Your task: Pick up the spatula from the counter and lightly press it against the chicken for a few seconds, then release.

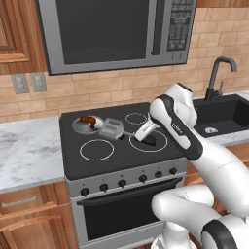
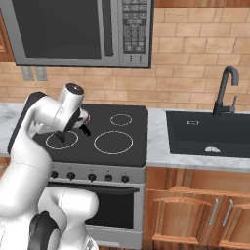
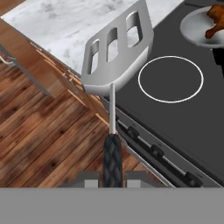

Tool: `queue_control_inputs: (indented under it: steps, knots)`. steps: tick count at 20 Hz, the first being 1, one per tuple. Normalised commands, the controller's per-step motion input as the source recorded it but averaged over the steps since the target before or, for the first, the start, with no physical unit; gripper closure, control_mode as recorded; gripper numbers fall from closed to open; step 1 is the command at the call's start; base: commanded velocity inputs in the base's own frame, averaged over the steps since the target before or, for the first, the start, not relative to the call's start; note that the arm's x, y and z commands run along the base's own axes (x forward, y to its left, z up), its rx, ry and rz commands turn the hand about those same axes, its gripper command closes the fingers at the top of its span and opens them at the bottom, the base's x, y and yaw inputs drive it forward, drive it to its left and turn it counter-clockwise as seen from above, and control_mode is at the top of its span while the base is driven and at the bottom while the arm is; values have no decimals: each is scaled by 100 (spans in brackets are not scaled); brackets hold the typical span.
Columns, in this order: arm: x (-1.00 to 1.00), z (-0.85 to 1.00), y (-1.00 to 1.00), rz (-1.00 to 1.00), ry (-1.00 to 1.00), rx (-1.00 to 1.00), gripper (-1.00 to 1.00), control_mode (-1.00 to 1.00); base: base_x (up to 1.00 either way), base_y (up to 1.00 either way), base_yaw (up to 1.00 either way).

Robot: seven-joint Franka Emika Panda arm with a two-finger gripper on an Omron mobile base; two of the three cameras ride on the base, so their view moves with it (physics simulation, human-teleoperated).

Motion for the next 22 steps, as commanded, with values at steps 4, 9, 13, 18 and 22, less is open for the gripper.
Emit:
queue_control_inputs:
  steps: [4,9,13,18,22]
  knots:
    - [9,-21,0,4,-3,-1,100,-100,0,0,0]
    - [14,-21,0,4,-5,0,100,-100,0,0,0]
    - [10,-7,0,4,-7,0,100,-100,0,0,0]
    - [10,0,0,1,-6,0,100,-100,0,0,0]
    - [16,1,-1,0,0,0,100,-100,0,0,0]
